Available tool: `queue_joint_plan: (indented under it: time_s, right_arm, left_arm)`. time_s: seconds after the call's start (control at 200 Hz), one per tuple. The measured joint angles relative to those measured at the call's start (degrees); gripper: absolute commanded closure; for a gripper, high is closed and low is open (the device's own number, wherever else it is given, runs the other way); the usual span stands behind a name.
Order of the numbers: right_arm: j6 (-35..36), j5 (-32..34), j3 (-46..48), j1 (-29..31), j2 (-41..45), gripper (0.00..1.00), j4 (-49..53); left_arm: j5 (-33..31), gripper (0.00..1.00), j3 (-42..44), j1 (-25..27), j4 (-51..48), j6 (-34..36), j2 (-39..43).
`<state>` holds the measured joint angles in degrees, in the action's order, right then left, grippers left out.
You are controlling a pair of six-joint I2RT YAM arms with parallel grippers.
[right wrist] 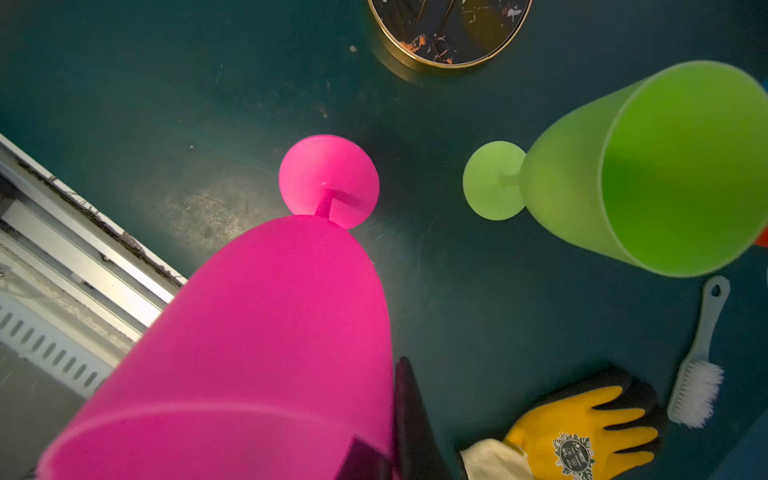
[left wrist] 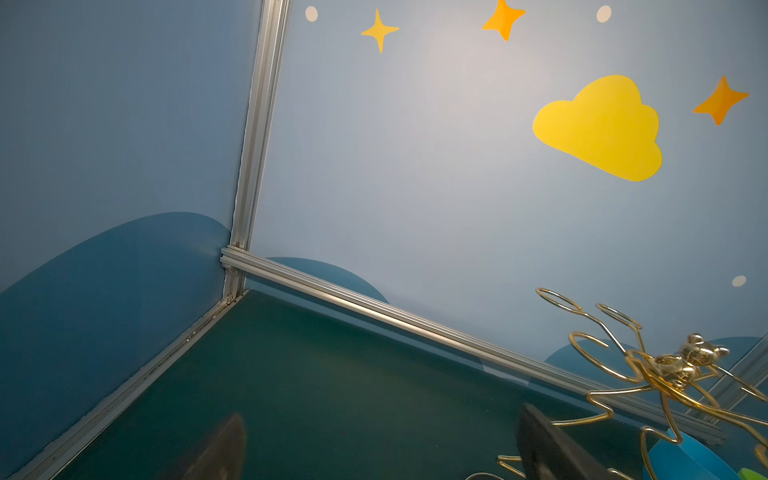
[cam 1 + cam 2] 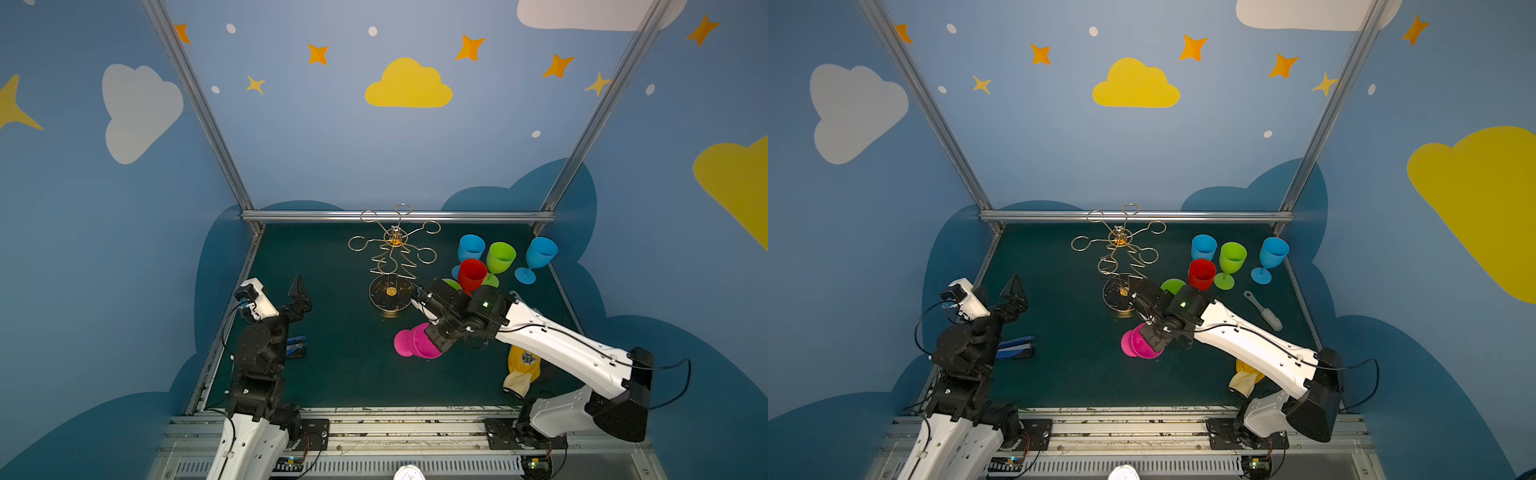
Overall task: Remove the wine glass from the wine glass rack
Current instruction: 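Lower the magenta glass foot-first onto the table with the right gripper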
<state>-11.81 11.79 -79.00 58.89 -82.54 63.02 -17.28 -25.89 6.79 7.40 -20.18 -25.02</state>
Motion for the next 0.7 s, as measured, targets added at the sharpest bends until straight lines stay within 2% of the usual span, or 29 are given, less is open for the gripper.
queue_joint_plan:
  time_s: [0.16, 0.29, 0.456, 0.606, 0.696]
  right_arm:
    - [-0.02, -0.04, -0.63, -0.7, -4.17, 1.0, -0.28]
    - [-0.28, -0.48, -4.72, -1.73, -9.2, 0.98, 2.03]
    - [-1.9, -1.79, -11.76, -2.51, -15.41, 0.85, 5.79]
    - [-2.58, -3.26, -12.57, -2.82, -16.31, 0.64, 6.32]
    - [-2.38, -4.22, -13.29, -3.15, -16.17, 0.54, 6.4]
  left_arm:
    - [0.79, 0.0, 0.2, -0.76, 0.0, -0.85, 0.04]
    - [1.09, 0.0, 0.39, -1.33, -0.02, -1.31, 0.07]
    - [1.25, 0.0, 0.63, -1.88, -0.02, -1.99, 0.28]
    - [1.22, 0.0, 0.63, -2.29, -0.04, -2.14, 0.61]
    - [1.2, 0.0, 0.63, -2.4, -0.02, -2.14, 0.94]
